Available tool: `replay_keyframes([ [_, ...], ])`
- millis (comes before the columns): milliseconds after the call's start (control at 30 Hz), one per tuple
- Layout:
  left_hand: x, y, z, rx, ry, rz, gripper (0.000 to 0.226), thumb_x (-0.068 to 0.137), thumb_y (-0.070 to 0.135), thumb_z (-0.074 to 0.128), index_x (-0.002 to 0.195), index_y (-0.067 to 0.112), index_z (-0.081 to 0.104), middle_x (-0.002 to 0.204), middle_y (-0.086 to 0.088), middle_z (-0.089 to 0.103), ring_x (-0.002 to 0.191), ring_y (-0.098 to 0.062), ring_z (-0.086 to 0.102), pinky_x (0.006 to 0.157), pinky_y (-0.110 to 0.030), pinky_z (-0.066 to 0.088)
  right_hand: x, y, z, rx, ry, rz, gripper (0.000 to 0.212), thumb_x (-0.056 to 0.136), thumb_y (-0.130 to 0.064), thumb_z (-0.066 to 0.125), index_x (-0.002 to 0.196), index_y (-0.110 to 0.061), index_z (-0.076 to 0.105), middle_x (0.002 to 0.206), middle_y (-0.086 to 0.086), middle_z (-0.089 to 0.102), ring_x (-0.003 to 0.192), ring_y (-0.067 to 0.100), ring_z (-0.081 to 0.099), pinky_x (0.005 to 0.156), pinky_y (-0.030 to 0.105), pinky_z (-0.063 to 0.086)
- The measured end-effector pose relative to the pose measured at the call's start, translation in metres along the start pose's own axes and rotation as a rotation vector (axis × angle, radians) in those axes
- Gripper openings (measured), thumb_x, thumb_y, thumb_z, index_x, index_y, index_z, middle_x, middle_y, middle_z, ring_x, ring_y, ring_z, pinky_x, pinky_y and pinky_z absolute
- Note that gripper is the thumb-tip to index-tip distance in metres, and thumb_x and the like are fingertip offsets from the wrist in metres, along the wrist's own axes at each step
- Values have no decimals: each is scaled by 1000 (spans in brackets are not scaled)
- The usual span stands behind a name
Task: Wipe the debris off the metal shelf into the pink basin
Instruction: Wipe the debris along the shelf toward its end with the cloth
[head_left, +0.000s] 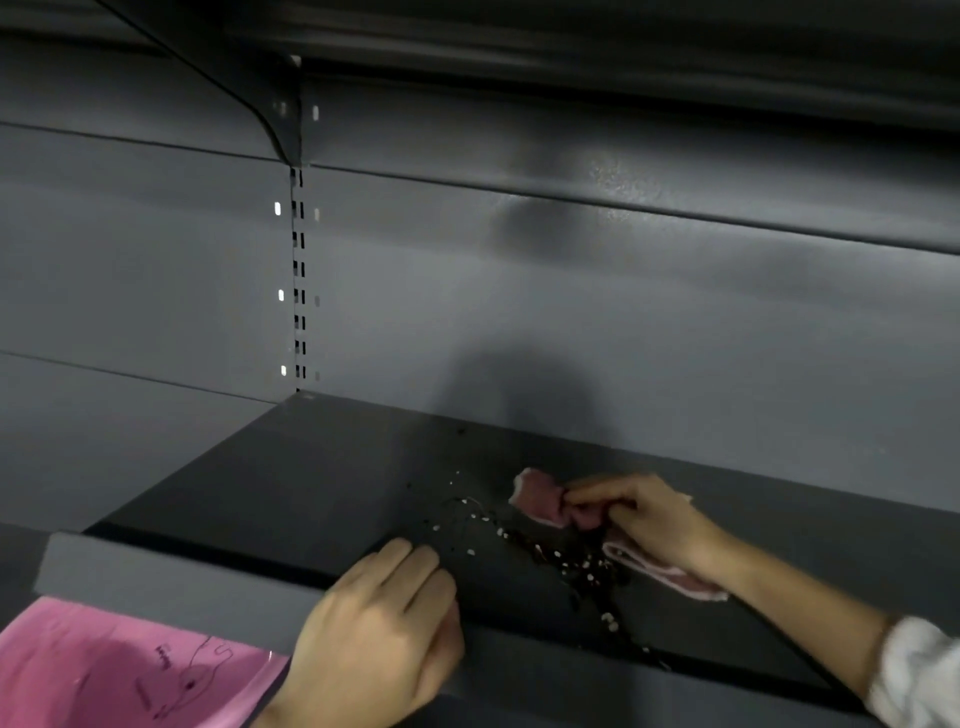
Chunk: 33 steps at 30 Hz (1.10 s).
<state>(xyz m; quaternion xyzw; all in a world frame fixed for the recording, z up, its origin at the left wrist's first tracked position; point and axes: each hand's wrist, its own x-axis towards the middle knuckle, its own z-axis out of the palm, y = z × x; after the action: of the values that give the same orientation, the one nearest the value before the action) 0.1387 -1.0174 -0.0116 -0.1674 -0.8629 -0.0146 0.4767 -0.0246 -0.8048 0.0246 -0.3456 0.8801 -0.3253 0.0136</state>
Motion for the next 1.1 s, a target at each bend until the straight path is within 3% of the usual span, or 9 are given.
replay_keyframes([
  [133, -2, -2, -1, -19, 1, 21, 28, 75, 13, 47, 47, 9, 51, 52, -7, 43, 59, -22, 32, 53, -30, 33, -9, -16, -5, 10, 118, -36, 54, 69, 27, 33, 100, 1, 68, 109, -5, 57, 99, -6, 53, 79, -13, 28],
  [267, -2, -2, -4, -47, -3, 18, 28, 76, 11, 47, 48, 8, 49, 52, -7, 43, 58, -20, 31, 52, -30, 32, -28, 11, -53, -98, 365, 96, 46, 75, 27, 34, 104, 8, 63, 118, 20, 60, 113, 19, 53, 79, -13, 28],
  [400, -3, -5, -5, -82, 2, 28, 28, 77, 12, 49, 49, 9, 50, 54, -6, 45, 57, -20, 34, 49, -29, 33, -69, 36, -62, -180, 287, 331, 47, 84, 8, 45, 120, -19, 58, 132, 1, 51, 122, 7, 36, 95, 12, 29],
  [467, -3, -5, -3, -96, 13, 41, 28, 77, 13, 49, 50, 10, 52, 54, -5, 47, 56, -19, 37, 48, -28, 37, -73, 32, -49, -282, 261, 429, 52, 79, 6, 49, 121, -23, 56, 134, 3, 52, 127, 16, 41, 97, 23, 35],
  [633, -2, -14, -6, -184, 0, 105, 27, 76, 16, 49, 50, 11, 53, 54, -4, 48, 54, -19, 41, 45, -23, 42, -58, -27, 8, -259, 296, 421, 48, 75, 6, 53, 114, -20, 62, 124, 7, 62, 119, 23, 53, 85, 15, 33],
  [833, -11, -46, -19, -219, -49, 148, 25, 74, 18, 48, 50, 13, 52, 54, -2, 49, 51, -20, 48, 45, -24, 45, -8, -92, 72, -224, 222, 317, 47, 86, 4, 36, 128, -14, 49, 141, 7, 44, 130, 20, 39, 107, 24, 27],
  [933, -18, -58, -24, -231, -60, 178, 23, 73, 18, 47, 50, 14, 51, 54, -2, 48, 50, -19, 48, 44, -24, 44, 10, -121, 93, -151, 377, 272, 47, 79, 6, 38, 112, -17, 64, 125, 3, 61, 112, 2, 44, 95, 9, 27],
  [1033, -25, -71, -27, -243, -77, 173, 22, 72, 18, 46, 52, 14, 53, 55, -1, 48, 52, -17, 48, 45, -25, 44, 10, -123, 82, -113, 489, 311, 46, 75, 7, 44, 102, -21, 68, 104, -1, 70, 99, 3, 56, 68, 5, 39],
  [1100, -27, -78, -30, -245, -88, 167, 22, 72, 18, 44, 53, 13, 53, 56, 0, 48, 52, -16, 48, 46, -24, 43, 1, -110, 57, -172, 554, 378, 43, 74, 6, 55, 107, -19, 66, 106, 7, 71, 96, 4, 54, 61, 8, 35],
])
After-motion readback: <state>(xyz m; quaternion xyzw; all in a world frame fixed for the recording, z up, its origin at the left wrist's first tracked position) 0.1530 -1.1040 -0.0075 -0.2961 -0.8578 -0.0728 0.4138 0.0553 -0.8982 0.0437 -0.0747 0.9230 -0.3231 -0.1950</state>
